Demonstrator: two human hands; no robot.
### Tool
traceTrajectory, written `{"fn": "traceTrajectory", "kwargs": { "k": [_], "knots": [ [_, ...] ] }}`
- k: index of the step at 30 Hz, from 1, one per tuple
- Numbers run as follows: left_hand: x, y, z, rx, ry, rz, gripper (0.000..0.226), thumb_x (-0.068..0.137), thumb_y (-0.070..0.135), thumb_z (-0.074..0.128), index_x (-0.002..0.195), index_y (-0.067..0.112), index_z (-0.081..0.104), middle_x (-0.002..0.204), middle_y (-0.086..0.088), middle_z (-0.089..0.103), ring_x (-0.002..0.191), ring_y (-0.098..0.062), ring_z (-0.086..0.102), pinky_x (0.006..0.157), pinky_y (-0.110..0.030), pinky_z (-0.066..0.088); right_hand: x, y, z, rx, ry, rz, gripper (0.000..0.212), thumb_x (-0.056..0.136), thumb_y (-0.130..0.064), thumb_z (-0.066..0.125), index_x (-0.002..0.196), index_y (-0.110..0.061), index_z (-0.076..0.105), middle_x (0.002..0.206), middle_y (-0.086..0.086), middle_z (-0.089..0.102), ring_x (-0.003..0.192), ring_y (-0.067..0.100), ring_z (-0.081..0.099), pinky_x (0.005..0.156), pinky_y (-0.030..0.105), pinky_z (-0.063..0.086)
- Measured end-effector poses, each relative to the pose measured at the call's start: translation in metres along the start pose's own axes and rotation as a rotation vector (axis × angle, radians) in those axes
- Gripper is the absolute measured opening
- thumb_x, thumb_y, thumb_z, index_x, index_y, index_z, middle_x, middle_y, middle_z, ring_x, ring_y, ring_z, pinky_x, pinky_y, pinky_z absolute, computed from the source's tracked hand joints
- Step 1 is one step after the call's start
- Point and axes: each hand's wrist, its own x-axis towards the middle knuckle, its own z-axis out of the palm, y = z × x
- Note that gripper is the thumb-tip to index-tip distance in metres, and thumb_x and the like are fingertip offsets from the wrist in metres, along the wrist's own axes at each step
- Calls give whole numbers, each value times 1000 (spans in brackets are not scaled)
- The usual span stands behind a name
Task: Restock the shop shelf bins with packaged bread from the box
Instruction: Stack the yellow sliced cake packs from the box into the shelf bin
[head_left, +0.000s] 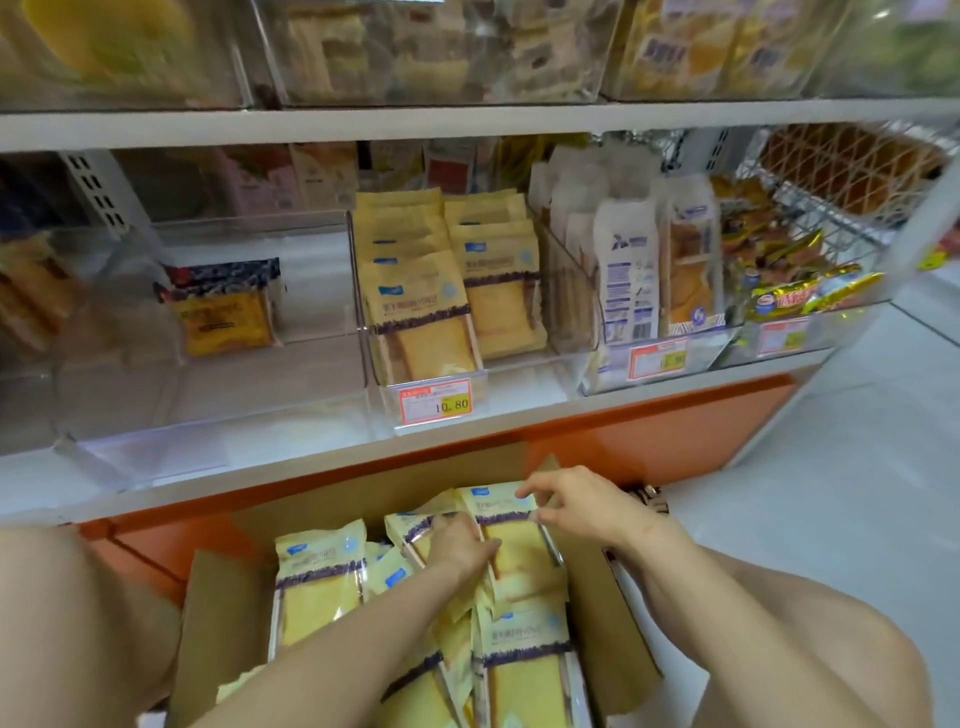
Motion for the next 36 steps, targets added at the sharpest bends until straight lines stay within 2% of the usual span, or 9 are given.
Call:
{"fn": "traceTrajectory", "kwargs": {
  "k": [3, 5, 10, 14, 19, 23, 27, 30, 36],
  "knots": [
    [6, 3, 5, -42, 50, -17, 7, 88, 20, 59, 92, 14, 59, 131, -16, 39, 114, -30, 51, 101, -31, 39, 6, 1, -3, -27, -24, 4, 35, 92, -33, 59, 126, -29, 56, 115, 0, 60, 107, 19, 56, 92, 33, 45],
    [7, -2, 2, -172, 64, 12, 21, 87, 14, 60, 69, 17, 49, 117, -14, 48, 101, -28, 55, 93, -31, 42, 8, 3, -5, -37, -33, 8, 35, 92, -32, 59, 127, -28, 56, 115, 1, 61, 107, 19, 55, 92, 34, 45],
    [-21, -17, -35, -642, -94, 124, 23, 91, 4, 55, 72, 10, 45, 83, -8, 60, 67, -16, 57, 54, -28, 51, 10, 3, -3, -42, -76, 11, 37, 93, -30, 57, 129, -27, 54, 116, 3, 60, 109, 20, 54, 92, 35, 46],
    [-42, -26, -60, -831, -206, 181, 16, 90, 6, 57, 77, 9, 49, 96, -6, 67, 85, -18, 66, 83, -41, 56, 12, 3, 10, 167, -43, 19, 45, 89, -27, 64, 132, -33, 51, 115, 0, 46, 108, 18, 48, 97, 30, 40],
    [-57, -29, -73, -1020, -286, 221, 8, 88, 4, 57, 83, 6, 50, 99, -15, 65, 90, -24, 66, 79, -33, 57, 5, -1, 7, 769, -100, 95, 56, 85, -17, 69, 133, -35, 47, 126, -4, 48, 114, 15, 51, 95, 34, 48],
    [-63, -31, -72, -1105, -296, 196, 6, 89, 4, 55, 84, 4, 52, 97, -11, 68, 86, -19, 69, 70, -27, 57, 0, 1, 4, 957, -76, 147, 50, 80, -4, 70, 121, -31, 58, 121, 4, 57, 107, 24, 60, 94, 45, 51],
    [-63, -32, -67, -1119, -306, 184, 5, 86, 7, 58, 88, 3, 55, 108, -16, 65, 95, -23, 67, 71, -27, 58, -2, 1, 9, 1087, -124, 173, 53, 77, 0, 71, 119, -31, 59, 120, 4, 60, 108, 26, 60, 94, 44, 51],
    [-60, -33, -62, -1077, -314, 186, 17, 83, 16, 61, 94, 3, 56, 110, -12, 65, 98, -20, 66, 79, -35, 57, 0, -1, 10, 1038, -93, 177, 51, 76, 5, 70, 114, -28, 62, 120, 7, 58, 105, 25, 61, 80, 34, 57],
    [-31, -48, -44, -517, 90, 20, 25, 91, 24, 58, 113, 17, 48, 121, -6, 44, 98, -20, 53, 81, -32, 49, 10, 13, 2, 993, 33, 243, 53, 71, 15, 69, 99, -30, 68, 115, 8, 58, 100, 30, 61, 77, 44, 58]
  ]
}}
